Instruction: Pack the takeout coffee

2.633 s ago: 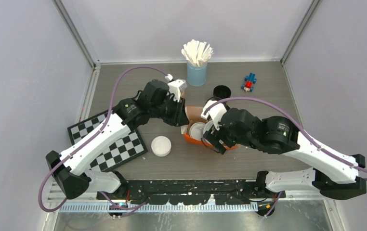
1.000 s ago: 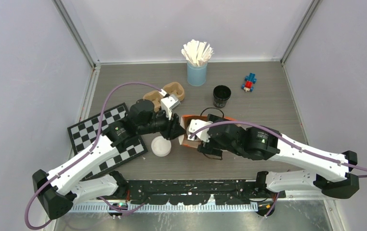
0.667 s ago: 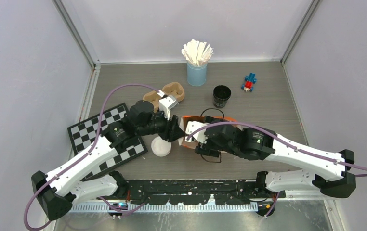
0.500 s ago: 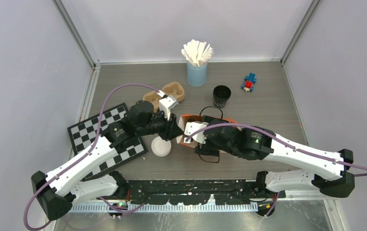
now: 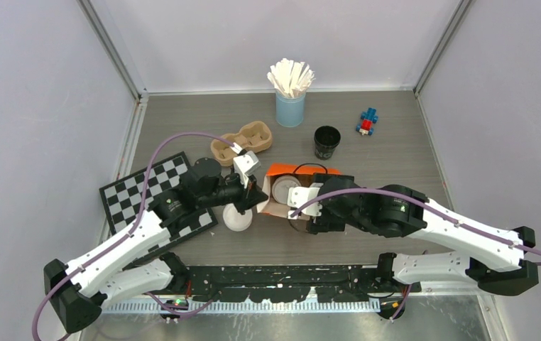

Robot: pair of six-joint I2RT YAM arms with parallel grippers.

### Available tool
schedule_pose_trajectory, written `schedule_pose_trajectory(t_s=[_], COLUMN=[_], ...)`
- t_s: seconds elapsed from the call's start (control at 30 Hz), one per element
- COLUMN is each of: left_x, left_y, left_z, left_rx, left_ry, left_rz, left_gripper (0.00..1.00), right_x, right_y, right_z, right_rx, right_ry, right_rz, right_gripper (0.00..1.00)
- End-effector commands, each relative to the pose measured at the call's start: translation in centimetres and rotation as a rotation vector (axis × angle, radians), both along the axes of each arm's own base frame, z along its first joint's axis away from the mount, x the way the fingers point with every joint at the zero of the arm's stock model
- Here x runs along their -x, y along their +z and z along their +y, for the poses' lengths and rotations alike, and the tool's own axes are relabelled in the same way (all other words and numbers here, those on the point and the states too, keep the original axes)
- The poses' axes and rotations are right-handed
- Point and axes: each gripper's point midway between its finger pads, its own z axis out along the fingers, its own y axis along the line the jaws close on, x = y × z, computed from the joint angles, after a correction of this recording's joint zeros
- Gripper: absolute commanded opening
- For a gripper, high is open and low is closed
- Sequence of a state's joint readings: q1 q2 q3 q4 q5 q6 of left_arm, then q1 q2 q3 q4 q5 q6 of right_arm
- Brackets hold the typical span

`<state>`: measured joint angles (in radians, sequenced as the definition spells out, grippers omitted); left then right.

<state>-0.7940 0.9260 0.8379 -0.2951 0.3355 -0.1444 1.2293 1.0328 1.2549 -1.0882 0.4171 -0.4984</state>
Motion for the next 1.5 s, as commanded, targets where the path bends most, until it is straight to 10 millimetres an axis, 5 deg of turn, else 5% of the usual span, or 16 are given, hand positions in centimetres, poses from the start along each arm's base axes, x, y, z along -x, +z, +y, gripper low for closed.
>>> schedule_pose_trajectory(t_s=[0.0,0.37,0.67,0.83,1.23,1.47], left_x=[-0.3,0.8,1.1,1.3,2.4,2.9], left_y=[2.6,1.5,0.6,0.8,1.1,1.3], left_z=[-0.9,0.1,0.6,0.4,-0.3,-0.5], left_rx=[0.077,0.068,0.035,0.048,0.092,0.096], left_ry=[-0.05,-0.01,0.005,-0.009,-0.081,-0.12], left_rz=[-0.124,-0.019,0.03,0.029,0.024,0.02], left_gripper=[0.07,0.44,0.48,0.42,0.07,0.03], right_x=[-0.3,-1.3,-1.7,-1.9,-2.7,-3.9], right_y=[-0.2,-2.9,-4.0,-4.2,-3.6,-3.5], right_z=[-0.9,-0.3,0.6,0.8,0.6,0.3], right_rx=[0.085,0.189,0.174,0.172,0.115,0.094], right_ry=[0.047,0.05,0.046,0.051,0.012,-0.004], right_rz=[-0.042,-0.061,-0.07,-0.086,-0.098,-0.087], right_gripper=[0.87,0.86,0.86,0.86,0.86,0.85])
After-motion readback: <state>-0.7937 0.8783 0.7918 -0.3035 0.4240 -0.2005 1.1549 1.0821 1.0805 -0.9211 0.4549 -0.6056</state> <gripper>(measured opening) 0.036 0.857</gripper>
